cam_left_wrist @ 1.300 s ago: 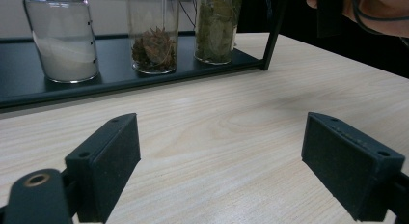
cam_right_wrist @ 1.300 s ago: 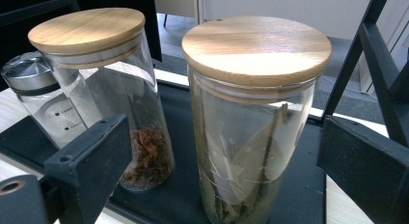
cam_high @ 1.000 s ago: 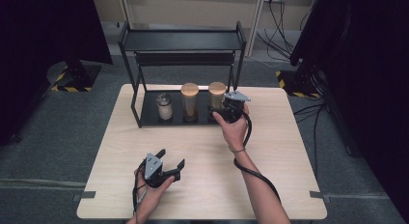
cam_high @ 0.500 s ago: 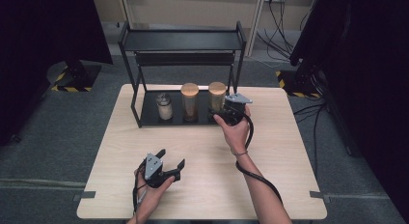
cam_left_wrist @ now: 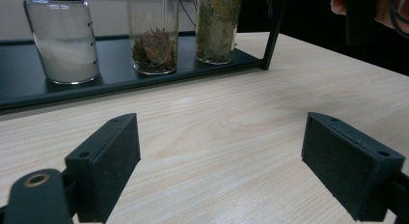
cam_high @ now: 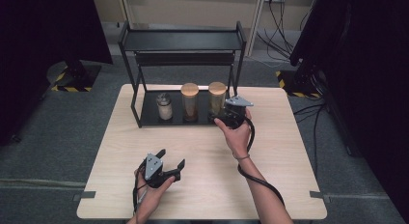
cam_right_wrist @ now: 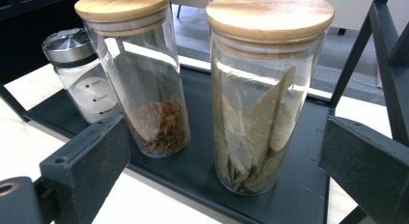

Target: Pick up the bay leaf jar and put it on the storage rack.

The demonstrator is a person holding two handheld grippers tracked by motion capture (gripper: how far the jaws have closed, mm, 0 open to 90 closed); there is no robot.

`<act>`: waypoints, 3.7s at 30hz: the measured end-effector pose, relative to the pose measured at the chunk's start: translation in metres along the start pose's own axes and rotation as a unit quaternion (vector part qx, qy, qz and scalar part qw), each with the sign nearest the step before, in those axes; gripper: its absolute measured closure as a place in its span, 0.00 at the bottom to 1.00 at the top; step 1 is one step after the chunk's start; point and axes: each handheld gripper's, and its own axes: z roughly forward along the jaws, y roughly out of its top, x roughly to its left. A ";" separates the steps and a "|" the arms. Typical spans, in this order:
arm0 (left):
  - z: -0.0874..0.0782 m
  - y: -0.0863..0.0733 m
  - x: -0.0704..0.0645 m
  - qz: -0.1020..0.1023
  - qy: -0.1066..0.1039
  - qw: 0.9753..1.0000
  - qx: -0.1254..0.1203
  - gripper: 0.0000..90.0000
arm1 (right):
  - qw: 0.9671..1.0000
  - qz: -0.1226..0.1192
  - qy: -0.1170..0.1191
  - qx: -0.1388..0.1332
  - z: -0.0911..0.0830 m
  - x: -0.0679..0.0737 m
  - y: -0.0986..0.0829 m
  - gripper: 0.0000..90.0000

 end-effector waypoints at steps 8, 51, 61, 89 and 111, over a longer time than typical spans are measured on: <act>0.000 0.000 0.000 0.001 0.001 1.000 0.000 0.14 | 1.000 0.001 0.004 0.001 -0.005 -0.001 -0.004 0.04; 0.000 0.000 -0.001 0.001 0.001 1.000 0.000 0.14 | 0.999 0.003 0.037 0.026 -0.036 -0.005 -0.045 0.04; 0.000 0.000 -0.001 0.000 0.001 1.000 -0.001 0.15 | 0.999 0.006 0.039 0.033 -0.043 -0.008 -0.056 0.04; 0.000 0.000 -0.002 -0.002 0.002 1.000 -0.001 0.14 | 0.998 0.006 0.047 0.047 -0.062 -0.012 -0.078 0.04; 0.000 0.000 -0.002 -0.003 0.002 1.000 -0.002 0.14 | 0.997 0.011 0.052 0.050 -0.073 -0.013 -0.093 0.04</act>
